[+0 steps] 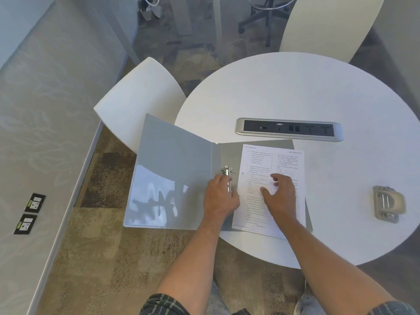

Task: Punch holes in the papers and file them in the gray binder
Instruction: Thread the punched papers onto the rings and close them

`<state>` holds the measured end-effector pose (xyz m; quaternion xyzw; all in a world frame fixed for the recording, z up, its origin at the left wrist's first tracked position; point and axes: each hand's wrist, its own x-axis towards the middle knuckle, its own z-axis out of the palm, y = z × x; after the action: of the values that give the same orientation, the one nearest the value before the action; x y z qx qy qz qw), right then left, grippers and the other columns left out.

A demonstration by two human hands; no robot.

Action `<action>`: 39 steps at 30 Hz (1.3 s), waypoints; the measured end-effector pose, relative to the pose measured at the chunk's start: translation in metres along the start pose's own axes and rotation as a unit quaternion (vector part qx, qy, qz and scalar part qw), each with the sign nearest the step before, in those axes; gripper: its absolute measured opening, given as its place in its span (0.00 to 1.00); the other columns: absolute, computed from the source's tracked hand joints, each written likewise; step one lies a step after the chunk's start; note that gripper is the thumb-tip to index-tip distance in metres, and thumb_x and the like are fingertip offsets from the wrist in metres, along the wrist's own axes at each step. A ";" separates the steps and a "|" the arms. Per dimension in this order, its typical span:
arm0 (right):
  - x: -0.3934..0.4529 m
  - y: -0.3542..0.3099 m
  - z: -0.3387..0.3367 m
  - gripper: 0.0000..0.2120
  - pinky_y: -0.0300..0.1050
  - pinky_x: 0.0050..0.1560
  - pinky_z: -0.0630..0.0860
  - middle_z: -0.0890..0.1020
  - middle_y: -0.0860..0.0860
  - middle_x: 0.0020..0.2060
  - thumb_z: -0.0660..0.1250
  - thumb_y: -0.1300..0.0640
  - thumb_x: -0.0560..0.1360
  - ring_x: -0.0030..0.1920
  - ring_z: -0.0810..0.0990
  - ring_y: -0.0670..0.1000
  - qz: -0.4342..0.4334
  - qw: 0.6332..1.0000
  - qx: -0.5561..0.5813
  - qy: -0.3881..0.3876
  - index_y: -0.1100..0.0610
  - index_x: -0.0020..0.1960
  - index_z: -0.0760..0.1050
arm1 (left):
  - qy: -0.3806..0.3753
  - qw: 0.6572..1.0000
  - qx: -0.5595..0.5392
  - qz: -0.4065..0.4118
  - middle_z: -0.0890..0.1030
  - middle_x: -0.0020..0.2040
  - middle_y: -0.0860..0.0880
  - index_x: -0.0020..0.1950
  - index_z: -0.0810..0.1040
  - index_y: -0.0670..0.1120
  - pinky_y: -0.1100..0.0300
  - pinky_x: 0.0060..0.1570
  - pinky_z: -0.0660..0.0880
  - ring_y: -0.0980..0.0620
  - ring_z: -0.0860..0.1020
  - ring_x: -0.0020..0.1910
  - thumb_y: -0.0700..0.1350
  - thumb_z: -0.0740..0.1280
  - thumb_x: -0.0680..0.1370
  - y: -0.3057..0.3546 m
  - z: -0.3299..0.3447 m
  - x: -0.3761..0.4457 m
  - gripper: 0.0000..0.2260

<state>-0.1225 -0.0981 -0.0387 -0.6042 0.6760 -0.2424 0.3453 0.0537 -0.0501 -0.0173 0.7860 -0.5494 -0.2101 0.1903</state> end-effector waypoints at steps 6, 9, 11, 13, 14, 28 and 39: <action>-0.008 0.010 -0.028 0.33 0.56 0.70 0.67 0.72 0.54 0.71 0.74 0.46 0.74 0.71 0.70 0.58 0.043 0.988 -0.148 -0.006 0.55 0.74 0.67 | -0.062 0.988 0.141 -0.017 0.79 0.64 0.47 0.66 0.76 0.46 0.48 0.64 0.67 0.43 0.72 0.67 0.56 0.67 0.78 0.034 0.014 0.019 0.20; -0.008 0.011 -0.034 0.34 0.55 0.70 0.68 0.71 0.52 0.73 0.74 0.44 0.74 0.72 0.70 0.57 0.046 0.984 -0.172 -0.024 0.55 0.74 0.67 | -0.068 0.978 0.189 -0.048 0.80 0.62 0.46 0.63 0.77 0.46 0.48 0.63 0.65 0.43 0.72 0.66 0.57 0.69 0.77 0.046 0.022 0.024 0.21; -0.006 0.011 -0.035 0.35 0.54 0.69 0.69 0.70 0.52 0.73 0.75 0.43 0.74 0.71 0.69 0.57 0.049 0.982 -0.180 -0.032 0.55 0.74 0.66 | -0.069 0.977 0.187 -0.074 0.81 0.59 0.46 0.60 0.78 0.46 0.49 0.63 0.65 0.43 0.72 0.64 0.57 0.71 0.75 0.054 0.026 0.027 0.20; -0.004 0.011 -0.036 0.36 0.54 0.68 0.70 0.70 0.52 0.72 0.76 0.42 0.73 0.70 0.70 0.57 0.051 0.982 -0.179 -0.032 0.55 0.74 0.66 | -0.070 0.977 0.169 -0.114 0.82 0.58 0.46 0.58 0.79 0.46 0.49 0.62 0.66 0.43 0.73 0.63 0.56 0.72 0.74 0.060 0.027 0.029 0.19; -0.004 0.011 -0.036 0.36 0.53 0.67 0.71 0.70 0.52 0.72 0.76 0.42 0.73 0.70 0.70 0.57 0.052 0.982 -0.178 -0.031 0.55 0.74 0.66 | -0.071 0.975 0.155 -0.140 0.82 0.57 0.46 0.58 0.79 0.46 0.50 0.62 0.66 0.42 0.73 0.62 0.55 0.73 0.73 0.062 0.027 0.031 0.18; 0.002 0.019 -0.032 0.39 0.53 0.68 0.71 0.69 0.53 0.73 0.77 0.41 0.72 0.70 0.70 0.57 0.051 0.980 -0.189 -0.030 0.55 0.75 0.65 | -0.137 0.948 -0.097 -0.270 0.82 0.47 0.51 0.50 0.77 0.48 0.49 0.63 0.68 0.45 0.78 0.50 0.55 0.71 0.76 0.070 0.031 0.047 0.13; 0.001 0.013 -0.032 0.35 0.58 0.73 0.68 0.73 0.50 0.71 0.71 0.35 0.75 0.70 0.72 0.56 0.050 0.998 -0.025 0.041 0.51 0.73 0.66 | -0.052 0.901 -0.341 -0.263 0.86 0.48 0.51 0.48 0.84 0.49 0.57 0.46 0.80 0.49 0.84 0.48 0.45 0.71 0.77 0.036 0.008 0.044 0.02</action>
<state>-0.1552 -0.1002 -0.0279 -0.5674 0.7250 -0.2319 0.3141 0.0346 -0.1033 -0.0103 0.7769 -0.2263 -0.4674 0.3559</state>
